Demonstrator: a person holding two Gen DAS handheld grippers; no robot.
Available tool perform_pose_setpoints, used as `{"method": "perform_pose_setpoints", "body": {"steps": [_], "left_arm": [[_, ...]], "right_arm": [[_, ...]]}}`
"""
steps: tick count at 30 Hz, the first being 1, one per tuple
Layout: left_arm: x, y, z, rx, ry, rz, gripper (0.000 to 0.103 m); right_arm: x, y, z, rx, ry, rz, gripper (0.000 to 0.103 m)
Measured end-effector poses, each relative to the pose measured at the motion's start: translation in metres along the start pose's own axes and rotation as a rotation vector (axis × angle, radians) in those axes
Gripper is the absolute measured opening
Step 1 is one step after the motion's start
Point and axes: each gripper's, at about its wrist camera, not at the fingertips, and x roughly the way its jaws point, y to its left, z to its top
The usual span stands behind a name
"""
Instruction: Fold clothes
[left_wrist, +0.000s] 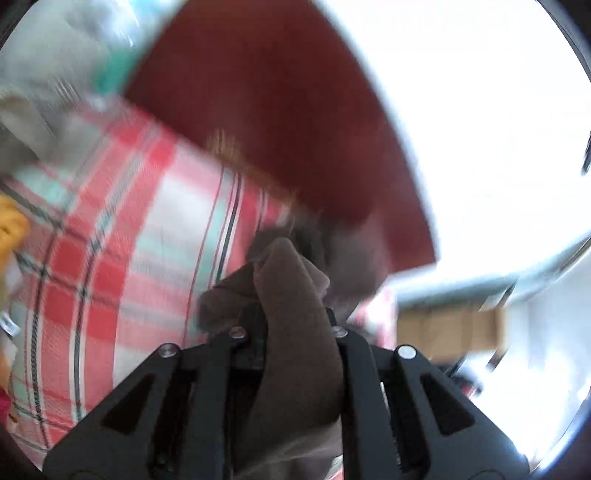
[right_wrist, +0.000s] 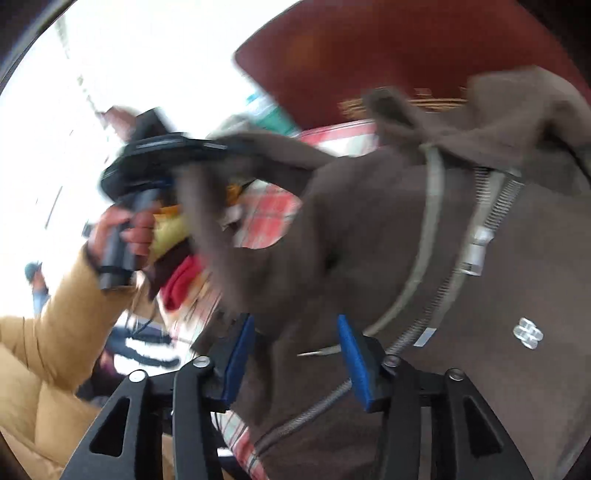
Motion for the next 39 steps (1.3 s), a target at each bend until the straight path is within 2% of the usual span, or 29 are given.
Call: {"method": "perform_pose_setpoints", "body": {"steps": [1,3,4,5,7,10,11,13,15,16,17,19,20,22,23,24,25,26,28,31,32,35,37,38,39], "left_arm": [[-0.013,0.003,0.007,-0.007,-0.056,0.015,0.014],[-0.019,0.01,0.019,-0.012,-0.082,0.116,0.016],[-0.021,0.013,0.025,-0.014,-0.091,0.169,0.021],[-0.018,0.021,0.028,-0.025,-0.083,0.223,0.039],[-0.01,0.038,0.032,-0.048,-0.063,0.334,0.066],[-0.002,0.046,0.03,-0.041,-0.068,0.45,0.068],[-0.006,0.046,0.028,-0.054,-0.084,0.461,0.068],[-0.022,0.038,0.022,-0.077,-0.129,0.431,0.068],[-0.044,0.02,0.018,-0.047,-0.199,0.394,0.069],[-0.056,0.01,0.017,-0.034,-0.233,0.352,0.071],[-0.074,0.0,0.015,-0.039,-0.288,0.269,0.079],[-0.098,-0.024,0.014,-0.012,-0.361,0.156,0.089],[-0.089,-0.039,0.011,0.062,-0.307,0.145,0.094],[-0.063,-0.072,0.003,0.234,-0.157,0.142,0.097],[-0.049,-0.088,-0.001,0.32,-0.081,0.14,0.097],[-0.026,-0.101,-0.011,0.402,0.012,0.157,0.097],[0.003,-0.108,-0.026,0.464,0.12,0.16,0.097],[0.033,-0.113,-0.041,0.523,0.23,0.158,0.097],[0.091,-0.11,-0.064,0.55,0.417,0.141,0.097],[0.152,-0.095,-0.081,0.538,0.542,0.226,0.097],[0.162,-0.092,-0.082,0.514,0.564,0.242,0.097],[0.187,-0.072,-0.086,0.421,0.647,0.255,0.097],[0.194,-0.06,-0.088,0.394,0.664,0.274,0.097],[0.194,-0.057,-0.087,0.389,0.66,0.287,0.089],[0.193,-0.055,-0.087,0.386,0.655,0.302,0.083]], "right_arm": [[-0.002,-0.007,-0.002,0.026,-0.003,-0.006,0.049],[-0.005,-0.022,-0.006,0.078,-0.01,-0.019,0.05],[-0.006,-0.029,-0.008,0.104,-0.014,-0.025,0.051],[-0.008,-0.036,-0.01,0.13,-0.017,-0.031,0.053],[-0.011,-0.048,-0.015,0.178,-0.025,-0.045,0.055],[-0.012,-0.058,-0.024,0.224,-0.029,-0.067,0.057],[-0.012,-0.06,-0.026,0.228,-0.032,-0.082,0.057],[-0.019,-0.06,-0.027,0.219,-0.046,-0.115,0.057],[-0.028,-0.059,-0.027,0.207,-0.063,-0.148,0.057],[-0.035,-0.06,-0.025,0.198,-0.077,-0.165,0.057],[-0.043,-0.061,-0.023,0.187,-0.094,-0.183,0.057],[-0.062,-0.068,-0.012,0.17,-0.14,-0.224,0.061],[-0.072,-0.07,-0.005,0.16,-0.165,-0.246,0.064],[-0.088,-0.072,0.012,0.125,-0.219,-0.315,0.066],[-0.096,-0.074,0.019,0.111,-0.239,-0.349,0.072],[-0.103,-0.078,0.027,0.095,-0.254,-0.374,0.077],[-0.109,-0.081,0.036,0.078,-0.267,-0.395,0.078],[-0.112,-0.086,0.047,0.052,-0.269,-0.42,0.08],[-0.112,-0.098,0.07,-0.01,-0.243,-0.477,0.081],[-0.096,-0.121,0.102,-0.108,-0.136,-0.576,0.081],[-0.088,-0.129,0.112,-0.136,-0.099,-0.591,0.081],[-0.06,-0.148,0.133,-0.211,0.0,-0.609,0.081],[-0.047,-0.156,0.143,-0.242,0.031,-0.563,0.08],[-0.044,-0.16,0.148,-0.239,0.035,-0.524,0.067],[-0.04,-0.164,0.153,-0.237,0.039,-0.485,0.039]]}}
